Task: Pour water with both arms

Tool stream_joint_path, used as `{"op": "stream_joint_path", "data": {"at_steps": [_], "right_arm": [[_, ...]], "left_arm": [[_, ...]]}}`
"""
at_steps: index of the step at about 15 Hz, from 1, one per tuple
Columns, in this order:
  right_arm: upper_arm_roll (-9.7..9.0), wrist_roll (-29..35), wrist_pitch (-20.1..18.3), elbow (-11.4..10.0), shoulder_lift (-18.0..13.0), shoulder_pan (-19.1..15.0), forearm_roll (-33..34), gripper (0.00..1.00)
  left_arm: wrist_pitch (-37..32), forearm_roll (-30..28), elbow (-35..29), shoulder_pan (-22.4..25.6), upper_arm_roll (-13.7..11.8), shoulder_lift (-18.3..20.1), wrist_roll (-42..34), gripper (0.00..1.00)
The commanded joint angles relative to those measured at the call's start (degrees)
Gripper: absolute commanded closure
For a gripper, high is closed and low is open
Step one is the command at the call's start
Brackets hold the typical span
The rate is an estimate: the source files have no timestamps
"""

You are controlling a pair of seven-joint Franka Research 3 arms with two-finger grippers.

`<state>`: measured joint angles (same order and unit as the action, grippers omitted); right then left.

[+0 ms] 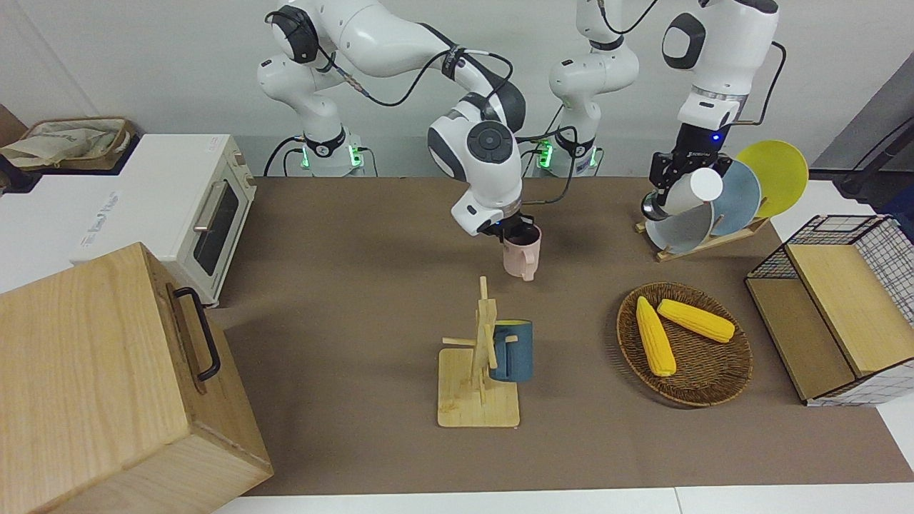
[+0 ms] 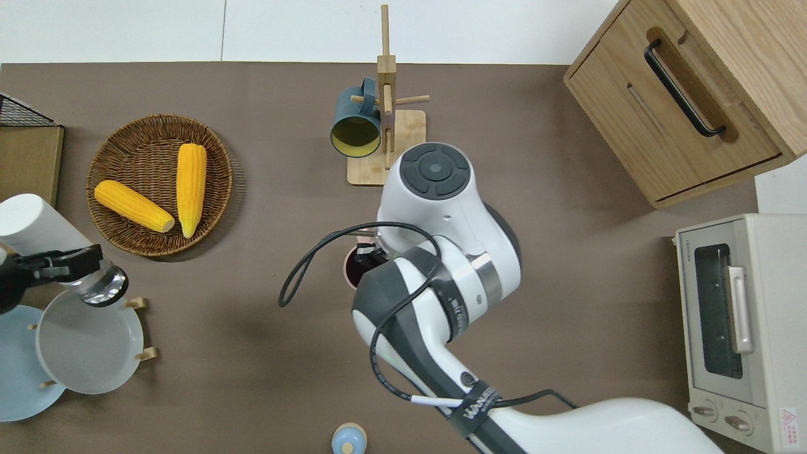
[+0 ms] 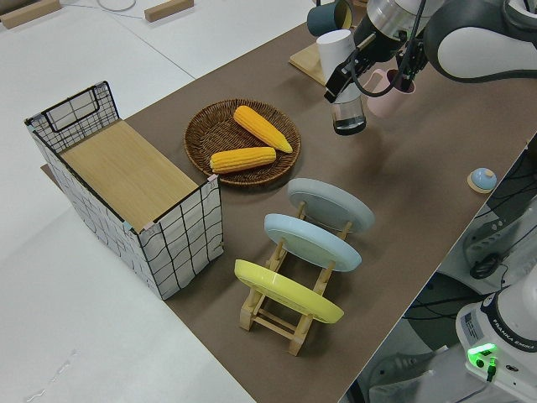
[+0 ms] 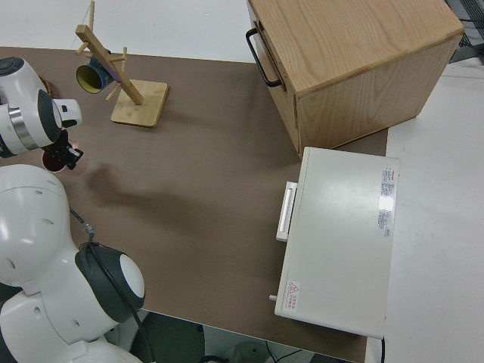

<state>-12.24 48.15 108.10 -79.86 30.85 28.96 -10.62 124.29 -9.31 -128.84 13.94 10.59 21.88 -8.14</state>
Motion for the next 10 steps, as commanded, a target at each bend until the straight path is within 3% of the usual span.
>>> {"op": "stream_joint_path", "data": {"at_steps": [1,5,9,10], "right_arm": [[0.20,1.9,1.8,3.0,3.7,1.2,-3.8,1.000],[0.20,3.0,3.9,2.9,5.8,2.7,-3.6,1.000],[0.29,2.6,8.8,2.6,8.0,2.7,-3.1,1.000],[0.29,2.4,9.1,2.6,8.3,2.6,-2.8,0.764]], "left_arm": [[1.8,-2.3,-4.0,-3.3,-0.5,3.7,0.8,1.00],[2.7,-5.4,-5.0,-4.8,-0.6,3.4,0.4,1.00],[3.3,-5.7,-5.3,-5.0,-0.5,3.1,0.0,1.00],[3.3,-5.8,-5.3,-5.1,-0.5,2.8,0.0,1.00]]}}
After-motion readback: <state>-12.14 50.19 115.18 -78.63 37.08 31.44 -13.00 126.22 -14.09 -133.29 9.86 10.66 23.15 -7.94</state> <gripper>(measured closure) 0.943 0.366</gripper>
